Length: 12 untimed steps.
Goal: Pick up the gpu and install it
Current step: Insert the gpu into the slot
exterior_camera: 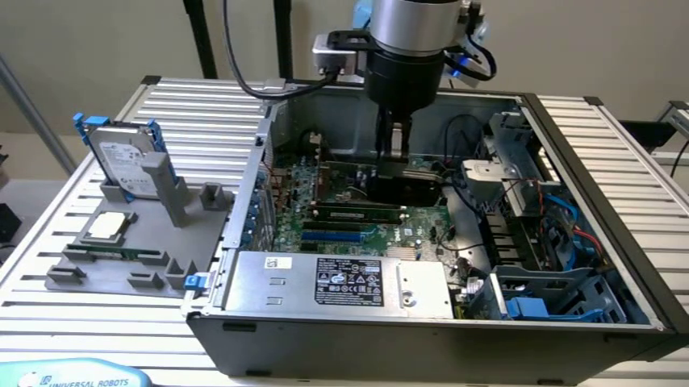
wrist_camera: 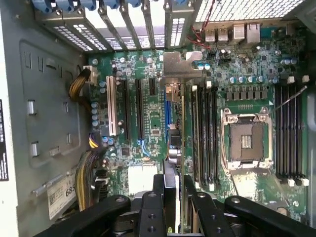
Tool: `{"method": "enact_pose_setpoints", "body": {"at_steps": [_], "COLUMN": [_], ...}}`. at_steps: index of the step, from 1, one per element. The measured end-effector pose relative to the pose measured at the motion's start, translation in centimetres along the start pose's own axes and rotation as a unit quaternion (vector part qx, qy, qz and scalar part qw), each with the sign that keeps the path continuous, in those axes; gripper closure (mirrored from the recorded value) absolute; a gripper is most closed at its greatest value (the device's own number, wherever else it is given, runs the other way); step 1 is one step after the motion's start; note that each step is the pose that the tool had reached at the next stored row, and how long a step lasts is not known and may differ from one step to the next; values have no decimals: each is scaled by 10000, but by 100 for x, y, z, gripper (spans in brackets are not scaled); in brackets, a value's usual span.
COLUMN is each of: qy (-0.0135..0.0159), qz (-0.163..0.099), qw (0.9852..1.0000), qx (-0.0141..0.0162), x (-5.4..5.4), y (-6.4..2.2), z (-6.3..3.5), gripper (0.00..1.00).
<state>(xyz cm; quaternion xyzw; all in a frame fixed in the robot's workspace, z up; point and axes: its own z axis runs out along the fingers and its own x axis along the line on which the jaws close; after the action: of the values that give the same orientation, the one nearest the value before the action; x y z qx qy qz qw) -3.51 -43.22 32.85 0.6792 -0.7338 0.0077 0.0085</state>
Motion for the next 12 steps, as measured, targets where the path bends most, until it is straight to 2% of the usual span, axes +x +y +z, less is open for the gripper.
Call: {"method": "enact_pose_setpoints", "body": {"at_steps": [5, 10, 12], "qy": [-4, -6, -13], "qz": [1, -1, -15], "qw": [10000, 10000, 10000], "qx": [46, 63, 64], "x": [15, 31, 45], "y": [225, 448, 497], "z": [75, 166, 201], "gripper": [74, 74, 74]}}
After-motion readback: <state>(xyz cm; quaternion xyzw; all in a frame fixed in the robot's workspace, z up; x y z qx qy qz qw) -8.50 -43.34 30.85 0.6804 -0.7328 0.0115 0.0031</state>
